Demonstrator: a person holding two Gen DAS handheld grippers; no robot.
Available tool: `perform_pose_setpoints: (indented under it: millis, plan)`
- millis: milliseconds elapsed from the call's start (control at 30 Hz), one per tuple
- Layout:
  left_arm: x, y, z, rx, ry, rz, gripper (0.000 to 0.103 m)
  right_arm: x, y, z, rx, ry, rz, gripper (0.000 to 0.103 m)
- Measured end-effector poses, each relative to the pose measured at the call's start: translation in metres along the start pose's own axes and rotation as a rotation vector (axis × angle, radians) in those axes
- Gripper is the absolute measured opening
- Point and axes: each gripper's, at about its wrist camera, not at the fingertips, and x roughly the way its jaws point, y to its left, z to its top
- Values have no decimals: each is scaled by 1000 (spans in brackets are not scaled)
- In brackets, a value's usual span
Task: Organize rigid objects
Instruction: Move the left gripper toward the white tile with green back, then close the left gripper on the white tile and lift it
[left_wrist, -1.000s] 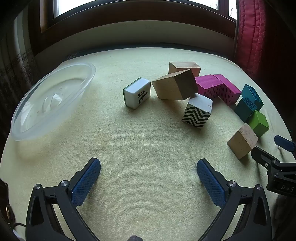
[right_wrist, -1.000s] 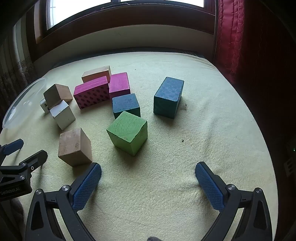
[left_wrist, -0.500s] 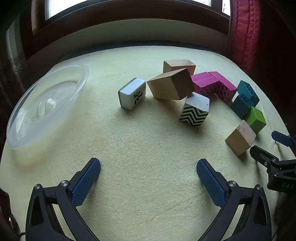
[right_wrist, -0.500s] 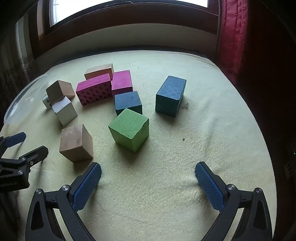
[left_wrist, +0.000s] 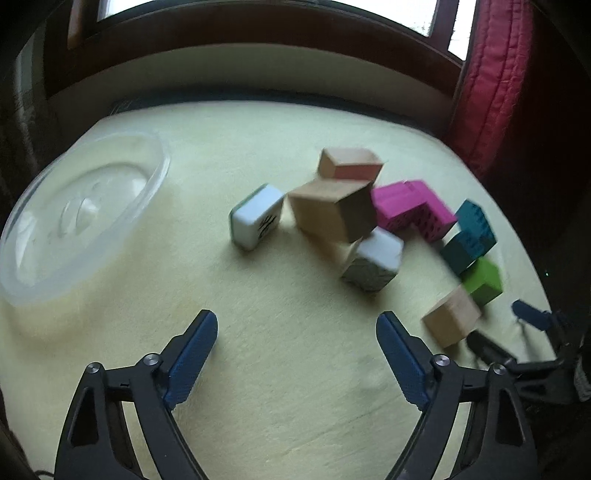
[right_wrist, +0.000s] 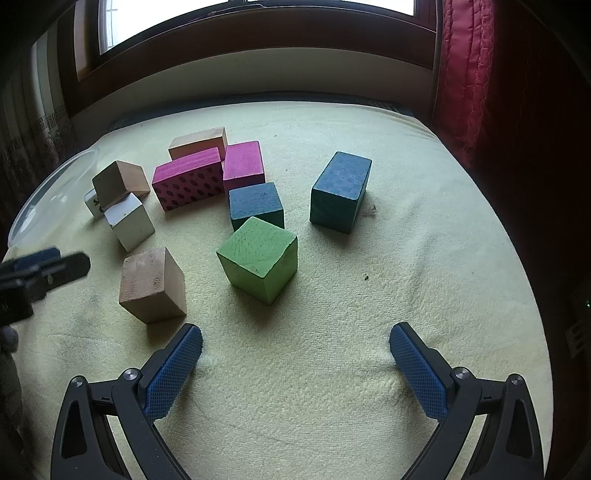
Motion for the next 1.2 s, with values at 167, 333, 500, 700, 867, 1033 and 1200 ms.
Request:
perform_pose_setpoints:
  millis: [167,333,500,700,867,1033,1200]
  plan:
    - [-1,5,17,39,-41,39,85,0,0,0,1,0,0,103]
    - [9,18,30,34,-45,85,71,0,0,0,2,0,0,103]
    - [23,25,40,35,-49,93,65,0,0,0,3,0,0,103]
    - [43,27,48,42,-30,111,47,0,-1,0,3,0,0,103]
    - [48,26,50,41,-33,118,33,0,-1,0,4,0,1,103]
    - [46,23,50,54,-52,93,24,-1,-1,0,5,-1,2,103]
    - [33,18,44,86,-103,103,20,-1,-2,0,10,-3,9,103]
